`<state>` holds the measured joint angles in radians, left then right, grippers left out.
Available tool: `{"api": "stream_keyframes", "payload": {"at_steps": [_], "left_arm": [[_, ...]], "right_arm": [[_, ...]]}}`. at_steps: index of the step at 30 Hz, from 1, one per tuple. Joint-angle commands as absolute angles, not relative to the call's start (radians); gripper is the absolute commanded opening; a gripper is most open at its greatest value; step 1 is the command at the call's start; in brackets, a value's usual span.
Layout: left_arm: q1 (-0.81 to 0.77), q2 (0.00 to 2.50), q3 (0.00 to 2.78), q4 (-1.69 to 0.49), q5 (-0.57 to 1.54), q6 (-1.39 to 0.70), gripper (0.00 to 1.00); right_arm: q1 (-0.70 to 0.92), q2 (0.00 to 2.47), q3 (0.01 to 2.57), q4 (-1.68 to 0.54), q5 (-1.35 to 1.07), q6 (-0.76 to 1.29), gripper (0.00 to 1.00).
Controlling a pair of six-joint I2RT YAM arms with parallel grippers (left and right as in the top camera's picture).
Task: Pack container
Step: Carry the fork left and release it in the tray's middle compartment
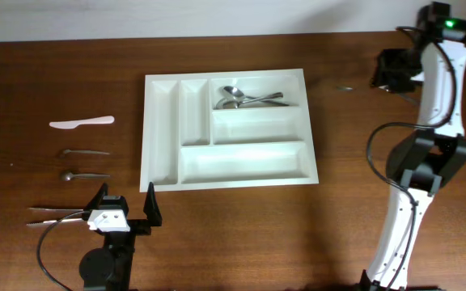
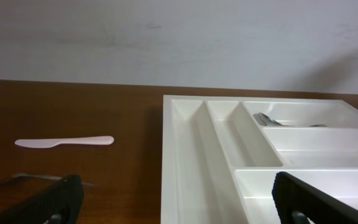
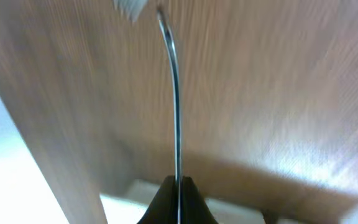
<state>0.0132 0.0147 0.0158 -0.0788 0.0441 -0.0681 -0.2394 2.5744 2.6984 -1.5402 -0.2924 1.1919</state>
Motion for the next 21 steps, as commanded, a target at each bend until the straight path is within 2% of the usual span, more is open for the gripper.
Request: {"api": "stream_keyframes", "payload": {"at_steps": [1, 21], "left_arm": [[0.014, 0.006, 0.009, -0.079, 0.044, -0.052, 0.99], [0.014, 0.006, 0.009, -0.079, 0.044, -0.052, 0.99]], "right_arm": [[-0.168, 2.540, 2.725, -1.575, -0.320, 1.195, 0.04], [0.200, 2.540, 2.725, -1.699, -0.348, 1.411, 0.04]]}}
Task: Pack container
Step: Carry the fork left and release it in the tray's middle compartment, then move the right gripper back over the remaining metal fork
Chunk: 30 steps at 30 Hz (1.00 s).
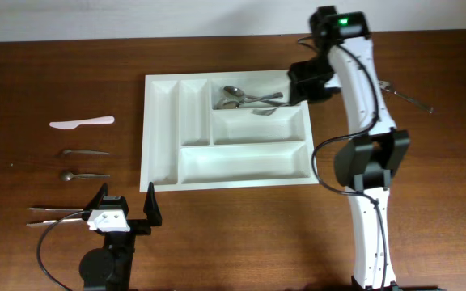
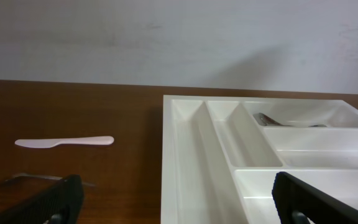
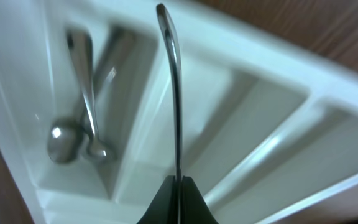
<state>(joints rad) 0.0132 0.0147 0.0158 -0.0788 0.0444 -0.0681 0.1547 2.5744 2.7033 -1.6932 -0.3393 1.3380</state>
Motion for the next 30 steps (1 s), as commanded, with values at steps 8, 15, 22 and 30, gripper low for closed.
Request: {"api": "stream_keyframes", "payload": {"at_steps": [8, 15, 22, 30], "left_arm": [[0.014, 0.006, 0.009, -0.079, 0.044, -0.052, 0.99], [0.014, 0.006, 0.009, -0.079, 0.044, -0.052, 0.99], [0.014, 0.006, 0.009, -0.079, 0.044, -0.052, 0.99], [0.014, 0.006, 0.009, -0.079, 0.044, -0.052, 0.99]], "right_arm": [[0.308, 2.540, 2.720, -1.699, -0.275, 1.560, 0.07], [0.320, 2.541, 2.719, -1.698, -0.249, 1.637, 0.13], [0.298, 2.541, 2.719, -1.699, -0.091, 1.550, 0.25], [0.156, 2.541, 2.719, -1.671, 0.255, 1.134, 0.99]]}}
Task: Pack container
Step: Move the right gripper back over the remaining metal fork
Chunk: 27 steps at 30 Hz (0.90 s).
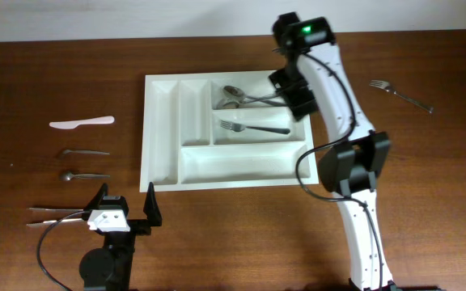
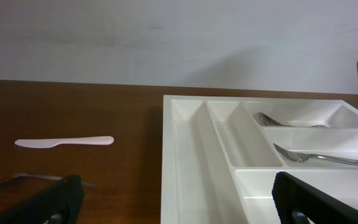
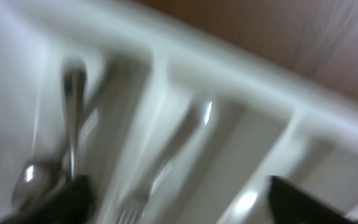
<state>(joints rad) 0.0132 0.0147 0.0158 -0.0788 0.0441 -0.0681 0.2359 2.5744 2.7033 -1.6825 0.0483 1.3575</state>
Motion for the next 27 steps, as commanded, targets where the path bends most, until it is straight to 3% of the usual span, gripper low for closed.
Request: {"api": "stream_keyframes", "payload": {"at_steps": [1, 7, 13, 23, 27], "left_arm": [[0.014, 0.006, 0.009, -0.079, 0.044, -0.052, 0.99], [0.014, 0.006, 0.009, -0.079, 0.044, -0.052, 0.99], [0.014, 0.006, 0.009, -0.079, 0.044, -0.052, 0.99], [0.014, 0.006, 0.009, -0.079, 0.044, -0.052, 0.99], [0.014, 0.006, 0.009, -0.079, 0.044, -0.052, 0.99]], "right_arm": [[0.128, 2.541, 2.719, -1.658, 0.281, 1.064, 0.99], [-0.043, 2.541, 2.719, -1.540, 0.225, 0.639, 0.99], [-0.170, 2.541, 2.719, -1.529, 0.195, 0.379, 0.99], [-0.283, 2.542, 2.719, -1.502, -0.102, 0.374, 0.99], [-0.284, 2.542, 2.719, -1.456, -0.112, 0.449, 0.99]]}}
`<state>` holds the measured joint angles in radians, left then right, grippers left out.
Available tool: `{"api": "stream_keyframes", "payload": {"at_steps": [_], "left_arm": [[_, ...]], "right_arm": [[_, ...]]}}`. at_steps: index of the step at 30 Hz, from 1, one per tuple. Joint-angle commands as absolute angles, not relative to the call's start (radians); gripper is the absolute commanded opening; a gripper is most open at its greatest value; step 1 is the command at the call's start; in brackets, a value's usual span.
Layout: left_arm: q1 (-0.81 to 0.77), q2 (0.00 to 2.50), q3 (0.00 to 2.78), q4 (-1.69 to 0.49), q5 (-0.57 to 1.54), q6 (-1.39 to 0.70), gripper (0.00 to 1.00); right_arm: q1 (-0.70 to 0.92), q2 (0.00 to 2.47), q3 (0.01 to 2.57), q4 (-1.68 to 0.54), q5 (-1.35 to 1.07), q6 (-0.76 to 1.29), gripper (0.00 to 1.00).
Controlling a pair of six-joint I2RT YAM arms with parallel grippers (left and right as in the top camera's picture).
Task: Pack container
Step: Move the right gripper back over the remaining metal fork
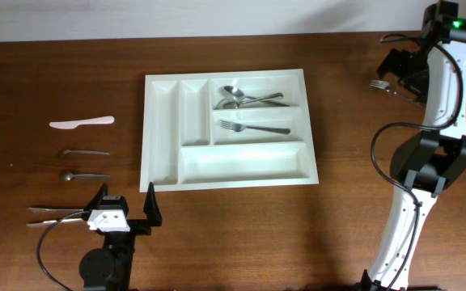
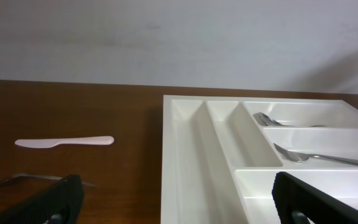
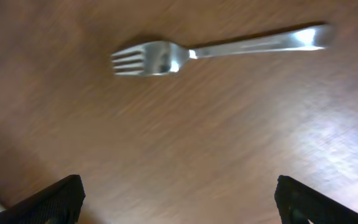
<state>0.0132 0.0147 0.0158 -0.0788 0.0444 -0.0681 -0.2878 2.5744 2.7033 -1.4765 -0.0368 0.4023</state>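
A white cutlery tray (image 1: 241, 162) lies mid-table, also in the left wrist view (image 2: 197, 162). Its upper right compartment holds spoons (image 1: 245, 99), and the one below holds a fork (image 1: 255, 128). Another fork (image 3: 216, 50) lies on the bare wood at the far right, its tines (image 1: 378, 84) showing beside the arm. My right gripper (image 3: 179, 199) hovers open just above that fork, holding nothing, and shows from overhead (image 1: 396, 74). At the front left my left gripper (image 1: 125, 208) rests open and empty, facing the tray.
Left of the tray lie a white plastic knife (image 1: 82, 122), two small spoons (image 1: 86, 152) (image 1: 85, 175) and further metal cutlery (image 1: 55, 215) beside the left gripper. The table's back edge runs just behind the right gripper.
My right gripper was open over the tray's upper right compartments; now it is at the far right of the table, open above the loose fork. The left arm has not moved.
My right gripper was shut on a fork at the far right of the table. Then it held that fork over the tray. Then it was open with the fork lying in the middle right compartment. Now it hangs over another fork at the far right.
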Motion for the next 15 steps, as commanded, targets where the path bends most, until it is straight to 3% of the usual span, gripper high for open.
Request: {"api": "stream_keyframes", "payload": {"at_steps": [1, 6, 11, 15], "left_arm": [[0.014, 0.006, 0.009, -0.079, 0.044, -0.052, 0.99], [0.014, 0.006, 0.009, -0.079, 0.044, -0.052, 0.99], [0.014, 0.006, 0.009, -0.079, 0.044, -0.052, 0.99], [0.014, 0.006, 0.009, -0.079, 0.044, -0.052, 0.99]], "right_arm": [[-0.284, 2.542, 2.719, -1.443, -0.107, 0.504, 0.99], [-0.284, 2.544, 2.719, -1.346, -0.043, 0.821, 0.99], [-0.283, 2.544, 2.719, -1.254, 0.037, 0.784, 0.93], [-0.287, 2.544, 2.719, -1.229, 0.206, 0.729, 0.58]]}}
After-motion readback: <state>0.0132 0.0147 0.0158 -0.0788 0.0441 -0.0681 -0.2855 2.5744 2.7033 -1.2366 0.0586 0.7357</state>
